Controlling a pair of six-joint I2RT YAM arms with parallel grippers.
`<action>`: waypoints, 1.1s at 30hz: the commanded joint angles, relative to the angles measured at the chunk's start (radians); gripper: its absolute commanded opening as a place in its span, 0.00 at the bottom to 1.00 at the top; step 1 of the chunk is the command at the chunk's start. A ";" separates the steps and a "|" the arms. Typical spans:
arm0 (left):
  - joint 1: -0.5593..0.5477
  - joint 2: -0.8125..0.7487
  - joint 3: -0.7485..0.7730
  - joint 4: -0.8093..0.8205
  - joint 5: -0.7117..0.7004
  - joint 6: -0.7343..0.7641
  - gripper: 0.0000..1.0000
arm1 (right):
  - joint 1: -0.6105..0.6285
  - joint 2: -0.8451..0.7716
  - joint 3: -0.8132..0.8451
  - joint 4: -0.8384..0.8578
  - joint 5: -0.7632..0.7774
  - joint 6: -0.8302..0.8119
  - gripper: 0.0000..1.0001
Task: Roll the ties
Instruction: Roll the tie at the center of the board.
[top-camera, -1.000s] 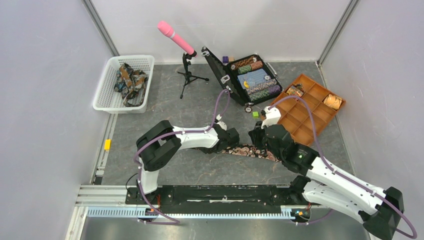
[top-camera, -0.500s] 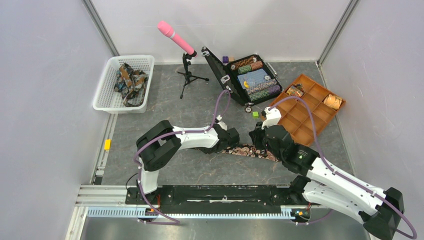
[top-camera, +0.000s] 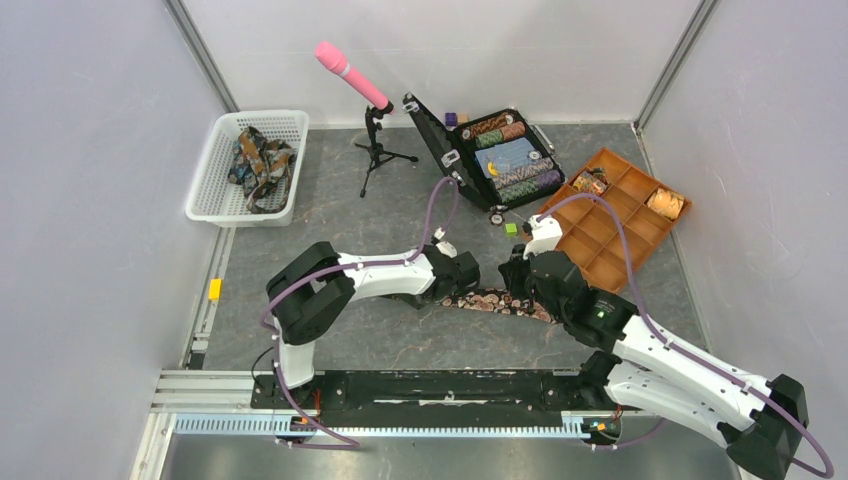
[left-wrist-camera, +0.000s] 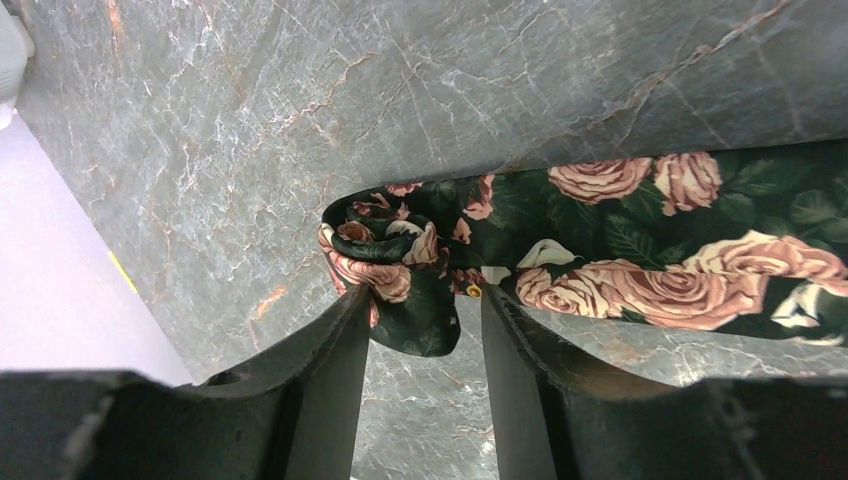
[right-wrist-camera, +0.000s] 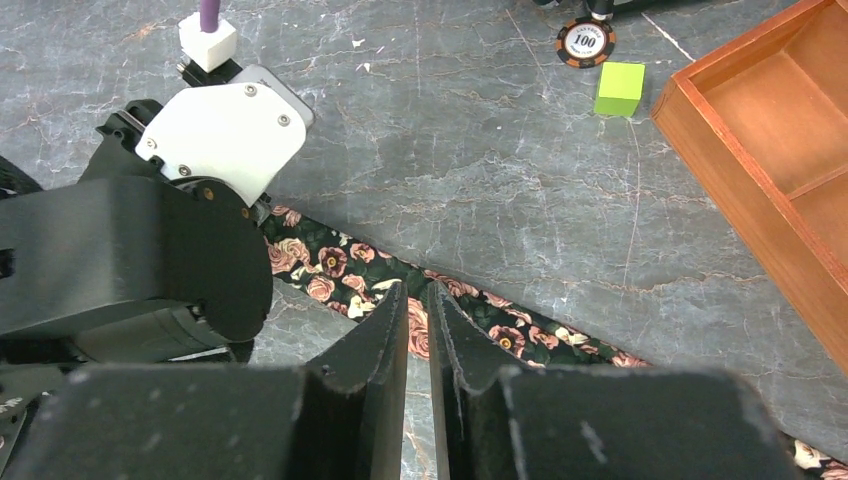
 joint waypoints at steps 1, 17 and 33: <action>-0.006 -0.055 0.038 0.026 0.023 0.023 0.52 | -0.004 -0.017 0.027 0.018 0.030 0.005 0.18; -0.006 -0.204 0.032 0.047 0.096 0.013 0.55 | -0.008 -0.051 0.056 -0.017 0.106 -0.028 0.20; 0.326 -0.796 -0.083 0.228 0.450 -0.014 0.63 | -0.014 0.123 0.136 0.096 -0.111 -0.279 0.39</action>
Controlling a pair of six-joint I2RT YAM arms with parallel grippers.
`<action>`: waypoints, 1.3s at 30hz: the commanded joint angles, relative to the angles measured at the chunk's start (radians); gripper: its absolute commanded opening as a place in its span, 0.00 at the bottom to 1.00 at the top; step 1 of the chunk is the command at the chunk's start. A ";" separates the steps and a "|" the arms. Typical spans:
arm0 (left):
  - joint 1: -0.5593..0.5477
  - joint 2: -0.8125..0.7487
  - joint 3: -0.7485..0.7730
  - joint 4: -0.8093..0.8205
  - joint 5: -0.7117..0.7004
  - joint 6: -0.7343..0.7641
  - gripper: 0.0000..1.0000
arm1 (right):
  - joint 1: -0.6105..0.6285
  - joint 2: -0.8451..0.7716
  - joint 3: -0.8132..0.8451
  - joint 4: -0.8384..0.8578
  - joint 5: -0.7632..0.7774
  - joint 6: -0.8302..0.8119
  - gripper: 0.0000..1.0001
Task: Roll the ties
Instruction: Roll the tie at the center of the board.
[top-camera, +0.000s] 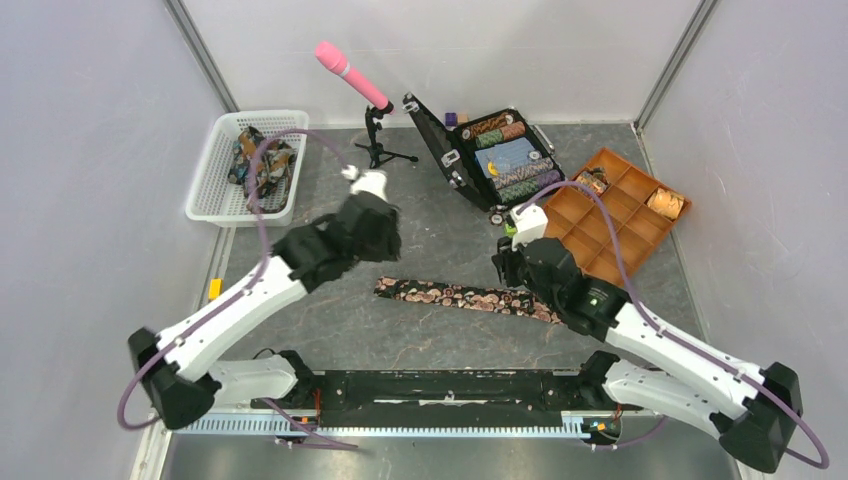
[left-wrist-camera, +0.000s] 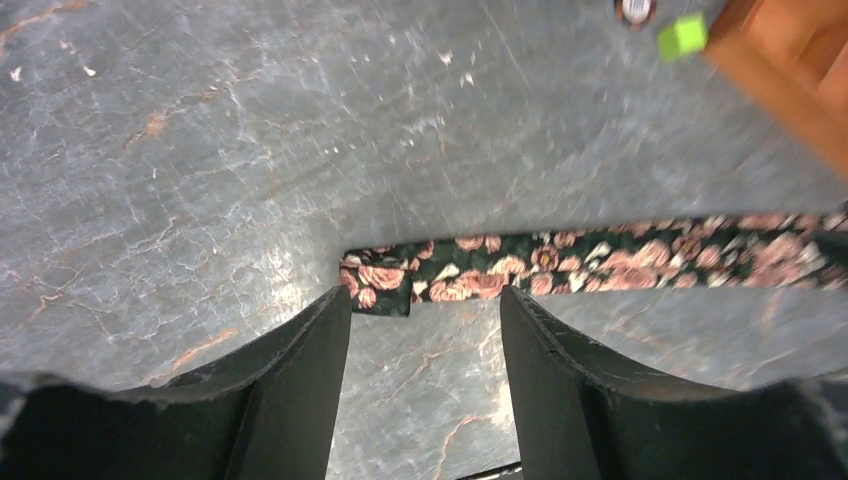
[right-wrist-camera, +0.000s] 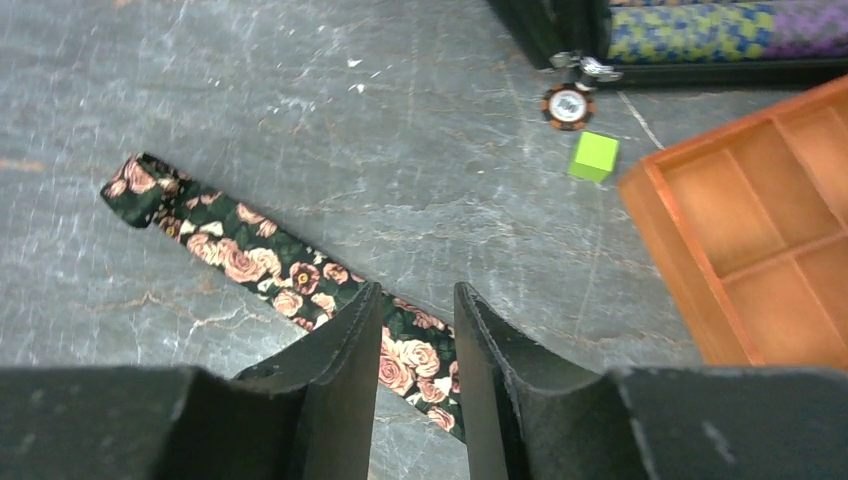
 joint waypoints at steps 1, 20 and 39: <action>0.214 -0.133 -0.059 0.086 0.243 -0.014 0.63 | 0.000 0.080 0.050 0.112 -0.160 -0.104 0.40; 0.580 -0.350 -0.124 -0.024 0.288 -0.117 0.64 | 0.123 0.828 0.325 0.613 -0.588 0.143 0.03; 0.582 -0.385 -0.170 -0.037 0.320 -0.098 0.65 | 0.121 1.001 0.169 0.921 -0.503 0.377 0.00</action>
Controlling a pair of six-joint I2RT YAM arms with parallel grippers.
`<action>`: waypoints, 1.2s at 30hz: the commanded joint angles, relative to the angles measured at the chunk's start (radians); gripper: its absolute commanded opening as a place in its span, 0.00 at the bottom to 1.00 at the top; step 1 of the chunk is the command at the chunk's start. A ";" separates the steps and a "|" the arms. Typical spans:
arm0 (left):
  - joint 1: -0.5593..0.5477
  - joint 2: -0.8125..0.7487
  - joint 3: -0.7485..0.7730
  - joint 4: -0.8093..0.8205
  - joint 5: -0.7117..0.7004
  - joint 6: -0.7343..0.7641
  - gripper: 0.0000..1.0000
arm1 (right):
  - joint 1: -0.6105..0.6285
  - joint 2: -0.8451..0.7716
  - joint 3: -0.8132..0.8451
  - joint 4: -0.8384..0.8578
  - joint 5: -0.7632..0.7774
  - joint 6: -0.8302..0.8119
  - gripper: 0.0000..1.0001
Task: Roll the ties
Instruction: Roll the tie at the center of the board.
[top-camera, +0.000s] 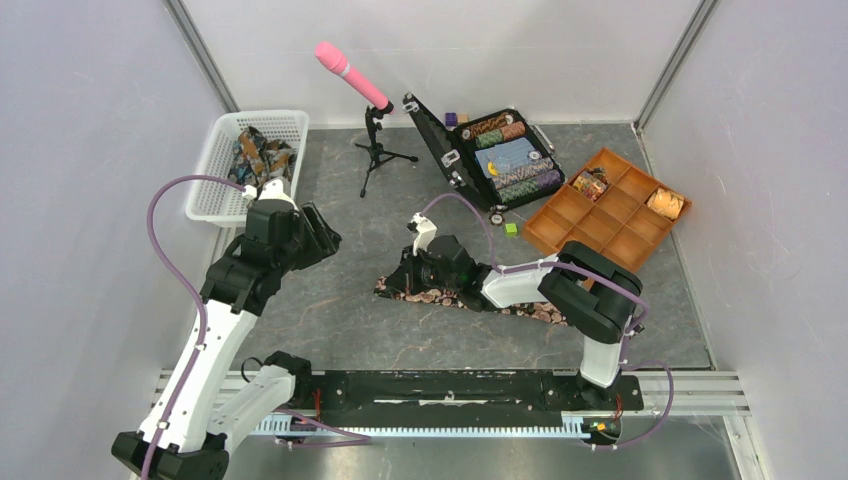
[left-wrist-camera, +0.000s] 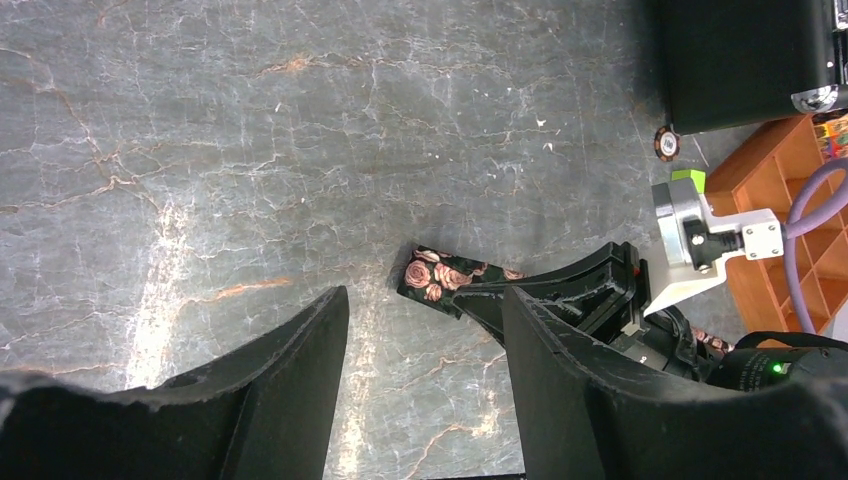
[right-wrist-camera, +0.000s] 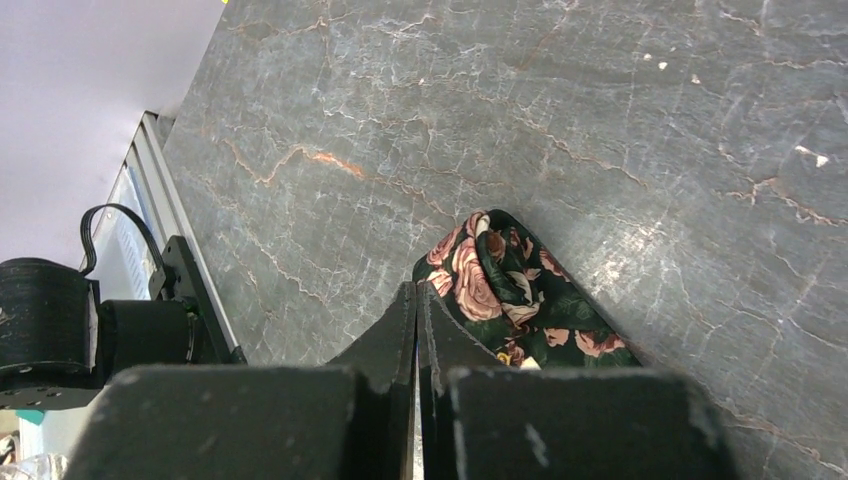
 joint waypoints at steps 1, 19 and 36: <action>0.006 -0.010 -0.010 0.011 0.017 -0.009 0.65 | -0.004 0.016 -0.008 0.024 0.063 0.016 0.00; 0.006 -0.011 -0.036 0.021 0.025 -0.006 0.65 | -0.011 0.047 0.006 -0.128 0.159 0.007 0.00; 0.007 -0.018 -0.035 0.009 0.012 -0.004 0.67 | -0.010 0.022 0.043 -0.202 0.135 -0.062 0.00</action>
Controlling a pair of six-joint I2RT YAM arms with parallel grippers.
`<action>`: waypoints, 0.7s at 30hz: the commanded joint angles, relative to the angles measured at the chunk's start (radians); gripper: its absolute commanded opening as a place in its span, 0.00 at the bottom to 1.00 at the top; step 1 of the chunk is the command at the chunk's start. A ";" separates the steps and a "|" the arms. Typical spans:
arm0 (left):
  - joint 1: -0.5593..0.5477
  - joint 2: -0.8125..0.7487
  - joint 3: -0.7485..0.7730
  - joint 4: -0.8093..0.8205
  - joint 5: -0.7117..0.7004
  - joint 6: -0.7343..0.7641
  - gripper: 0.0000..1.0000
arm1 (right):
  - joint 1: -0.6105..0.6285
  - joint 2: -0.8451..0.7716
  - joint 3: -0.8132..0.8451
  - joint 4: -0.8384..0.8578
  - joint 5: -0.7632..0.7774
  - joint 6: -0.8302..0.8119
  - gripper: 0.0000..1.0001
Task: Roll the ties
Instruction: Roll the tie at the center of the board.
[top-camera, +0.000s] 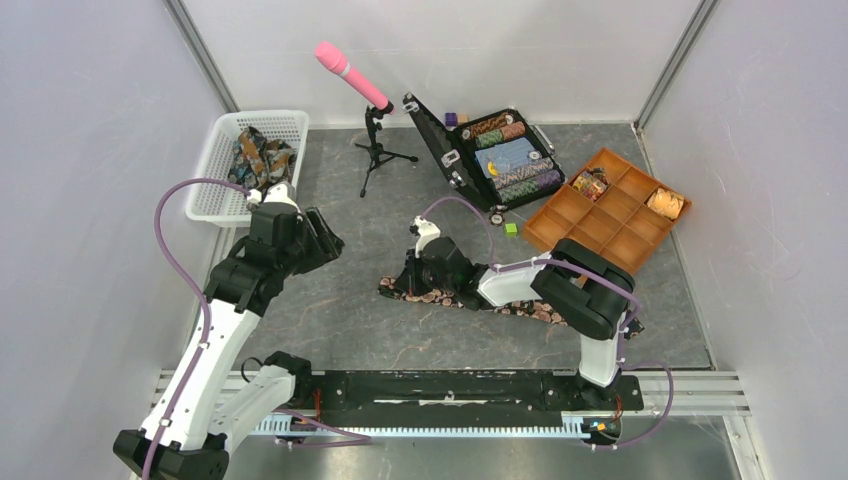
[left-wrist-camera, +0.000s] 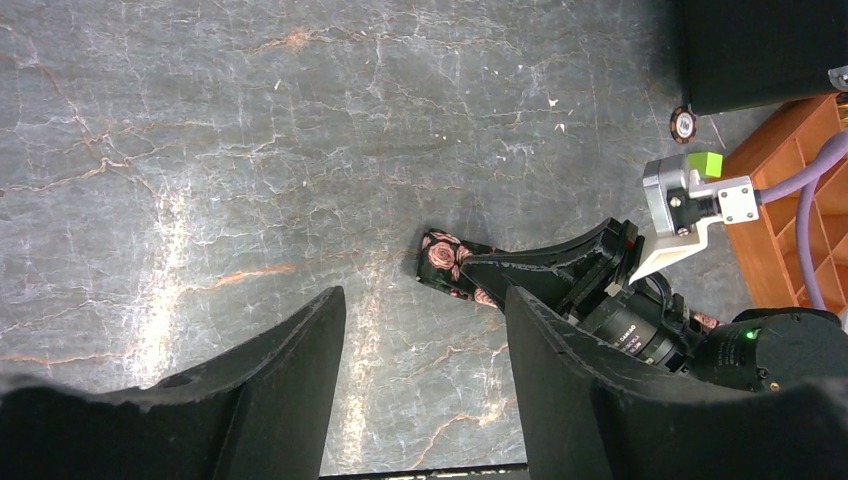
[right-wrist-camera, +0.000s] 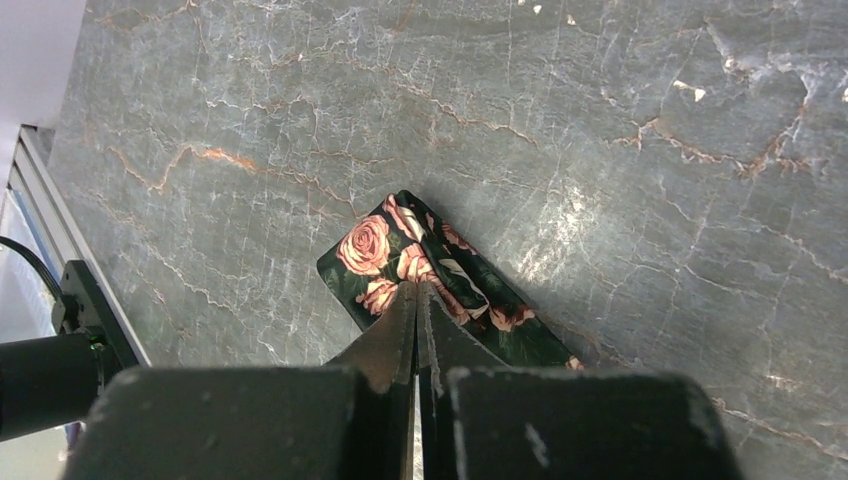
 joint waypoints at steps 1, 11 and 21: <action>0.006 -0.016 0.012 0.001 -0.013 -0.003 0.67 | -0.002 -0.035 0.035 -0.088 0.005 -0.085 0.00; 0.006 -0.026 0.092 -0.050 -0.063 0.024 0.68 | -0.003 -0.112 0.156 -0.096 -0.090 -0.223 0.13; 0.014 0.005 0.238 -0.159 -0.160 0.026 0.73 | -0.003 -0.046 0.257 -0.264 -0.138 -0.566 0.64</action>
